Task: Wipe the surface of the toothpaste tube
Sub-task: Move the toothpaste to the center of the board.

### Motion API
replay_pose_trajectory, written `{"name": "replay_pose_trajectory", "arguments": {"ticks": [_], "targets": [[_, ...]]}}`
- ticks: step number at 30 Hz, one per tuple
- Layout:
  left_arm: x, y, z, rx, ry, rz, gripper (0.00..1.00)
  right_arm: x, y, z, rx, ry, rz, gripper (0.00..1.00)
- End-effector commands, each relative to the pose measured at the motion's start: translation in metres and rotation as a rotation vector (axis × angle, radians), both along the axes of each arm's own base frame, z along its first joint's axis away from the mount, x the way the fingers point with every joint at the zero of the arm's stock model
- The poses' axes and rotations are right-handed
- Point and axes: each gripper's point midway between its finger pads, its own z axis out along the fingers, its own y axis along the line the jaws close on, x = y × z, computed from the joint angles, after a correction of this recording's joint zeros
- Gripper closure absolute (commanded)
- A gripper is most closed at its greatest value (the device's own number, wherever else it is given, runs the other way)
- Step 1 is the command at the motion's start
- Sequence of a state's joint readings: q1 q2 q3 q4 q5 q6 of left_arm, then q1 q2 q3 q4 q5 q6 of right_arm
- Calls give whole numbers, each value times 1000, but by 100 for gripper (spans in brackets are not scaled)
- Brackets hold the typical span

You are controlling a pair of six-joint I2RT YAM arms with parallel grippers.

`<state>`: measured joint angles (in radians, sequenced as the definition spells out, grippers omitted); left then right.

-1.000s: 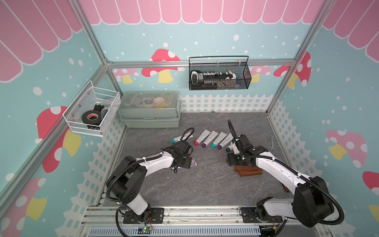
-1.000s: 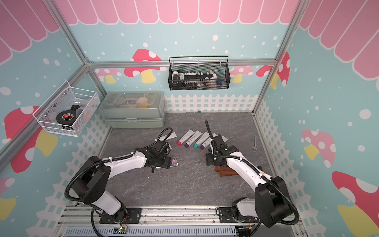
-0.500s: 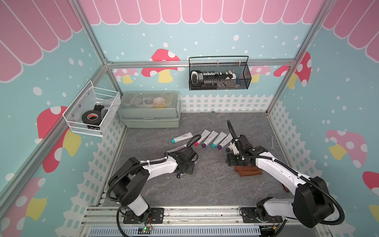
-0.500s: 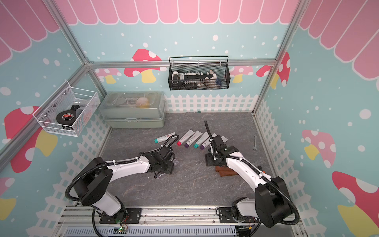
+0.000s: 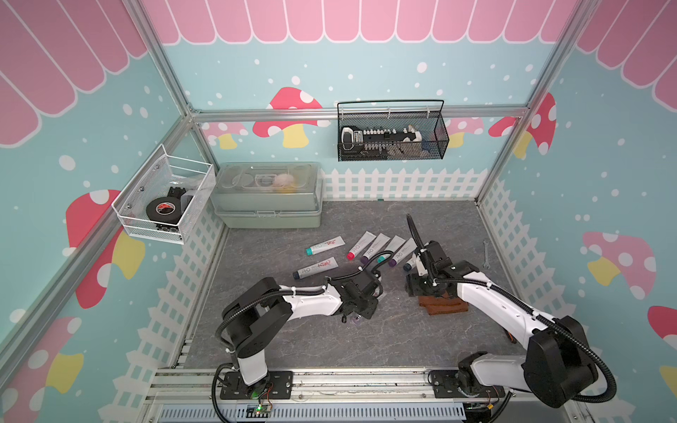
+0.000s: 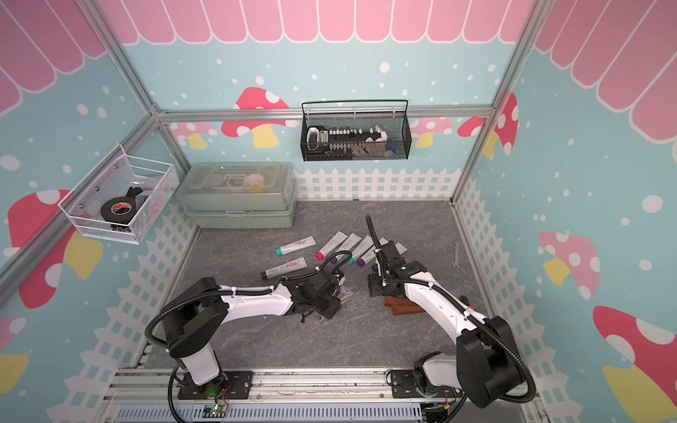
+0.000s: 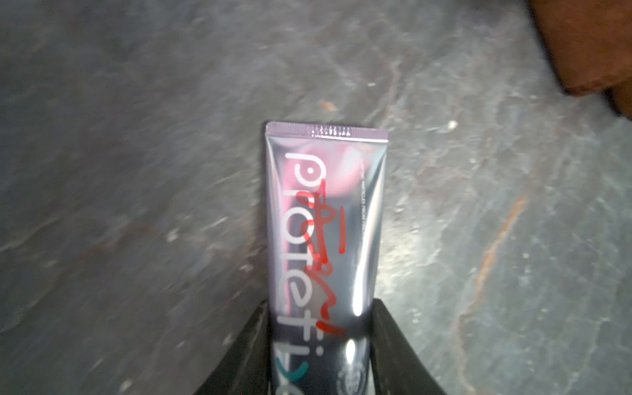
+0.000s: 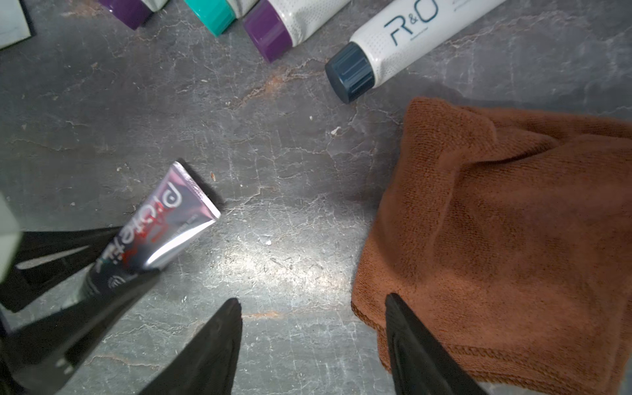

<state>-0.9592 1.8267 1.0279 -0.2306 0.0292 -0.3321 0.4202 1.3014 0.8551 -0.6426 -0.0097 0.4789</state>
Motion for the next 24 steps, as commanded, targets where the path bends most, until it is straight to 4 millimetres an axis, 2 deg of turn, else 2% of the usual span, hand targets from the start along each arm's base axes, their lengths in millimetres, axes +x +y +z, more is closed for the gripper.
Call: {"name": "replay_pose_trajectory", "arguments": {"ticks": [1, 3, 5, 8, 11, 18, 24], "targets": [[-17, -24, -11, -16, 55, -126, 57, -8, -10, -1, -33, -9, -30, 34], [-18, -37, -8, -31, 45, -160, 56, -8, -14, 0, -45, -20, -44, 34], [-15, -38, -4, -25, 18, -150, 52, -9, -17, 0, -56, -27, -52, 34], [-12, -28, 4, -30, -27, -114, 42, -7, -19, 0, -69, -29, -59, 34], [-13, -14, 13, -49, -65, -72, 37, -4, -20, -1, -85, -26, -62, 34], [-29, 15, 21, -120, -101, -12, 36, 4, -23, -1, -112, -25, -68, 34], [-40, 13, 12, -168, -109, -27, 36, 13, -24, -8, -129, -6, -80, 34]]}}
